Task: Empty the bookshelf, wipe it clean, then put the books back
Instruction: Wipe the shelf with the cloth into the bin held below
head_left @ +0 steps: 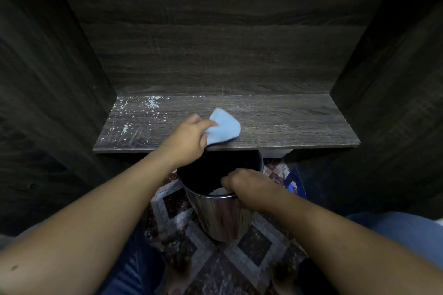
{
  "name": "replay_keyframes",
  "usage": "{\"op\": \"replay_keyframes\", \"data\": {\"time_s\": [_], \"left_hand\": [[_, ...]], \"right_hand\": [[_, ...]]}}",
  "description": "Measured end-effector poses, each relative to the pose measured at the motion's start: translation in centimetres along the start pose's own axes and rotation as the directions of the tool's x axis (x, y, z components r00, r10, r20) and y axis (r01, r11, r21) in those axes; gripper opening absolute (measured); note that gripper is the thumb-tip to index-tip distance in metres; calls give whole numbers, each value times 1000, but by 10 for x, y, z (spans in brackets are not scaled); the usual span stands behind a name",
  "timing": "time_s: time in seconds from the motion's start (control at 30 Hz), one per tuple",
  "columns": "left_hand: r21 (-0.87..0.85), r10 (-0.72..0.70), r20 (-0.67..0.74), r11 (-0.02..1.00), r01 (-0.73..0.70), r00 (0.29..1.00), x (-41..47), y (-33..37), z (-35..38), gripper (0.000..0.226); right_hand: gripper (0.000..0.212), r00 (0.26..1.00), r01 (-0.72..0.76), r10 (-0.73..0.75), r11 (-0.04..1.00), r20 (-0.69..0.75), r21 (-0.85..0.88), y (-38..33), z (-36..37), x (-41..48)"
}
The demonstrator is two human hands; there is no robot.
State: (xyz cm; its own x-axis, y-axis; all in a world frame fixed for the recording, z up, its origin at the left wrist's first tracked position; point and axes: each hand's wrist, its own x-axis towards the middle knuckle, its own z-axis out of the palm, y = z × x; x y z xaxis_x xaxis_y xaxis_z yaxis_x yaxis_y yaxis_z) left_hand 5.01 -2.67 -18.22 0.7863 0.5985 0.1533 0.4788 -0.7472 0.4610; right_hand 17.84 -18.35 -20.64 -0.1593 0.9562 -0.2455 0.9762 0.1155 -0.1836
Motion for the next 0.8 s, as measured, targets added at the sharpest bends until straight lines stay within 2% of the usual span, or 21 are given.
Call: {"op": "replay_keyframes", "data": {"time_s": [0.07,0.13,0.2,0.27,0.3,0.43,0.53,0.63,0.8], "left_hand": [[-59,21,-161,998,-31,987,0,6,-3,41],[-63,7,-173,998,-18,985,0,8,-3,41],[11,-18,-9,1000,18,1000,-1,4,1,43],[85,-53,185,996,38,981,-3,2,5,43],[79,-58,201,996,43,978,-3,2,4,43],[-3,-60,54,998,60,997,-3,-1,-6,42],[-10,-106,14,994,106,994,-6,-8,-13,42],[-12,-176,-21,984,176,984,-14,-15,-22,42],[-46,-291,-160,957,288,943,-27,-30,-39,42]], "right_hand": [[22,1000,2,-2,1000,0,-3,-1,-1,0],[23,1000,4,-4,1000,-1,-11,-2,0,0],[23,1000,7,-7,1000,-3,-8,-2,0,1],[22,1000,9,-9,1000,6,-16,-2,1,2],[21,1000,13,-13,1000,6,-19,-2,1,3],[21,1000,17,-17,1000,-3,-16,-4,1,8],[20,1000,21,-21,1000,-6,-15,-6,2,14],[18,999,29,-29,1000,-25,-12,-10,0,21],[16,998,46,-46,999,-41,-14,-18,0,33]]}}
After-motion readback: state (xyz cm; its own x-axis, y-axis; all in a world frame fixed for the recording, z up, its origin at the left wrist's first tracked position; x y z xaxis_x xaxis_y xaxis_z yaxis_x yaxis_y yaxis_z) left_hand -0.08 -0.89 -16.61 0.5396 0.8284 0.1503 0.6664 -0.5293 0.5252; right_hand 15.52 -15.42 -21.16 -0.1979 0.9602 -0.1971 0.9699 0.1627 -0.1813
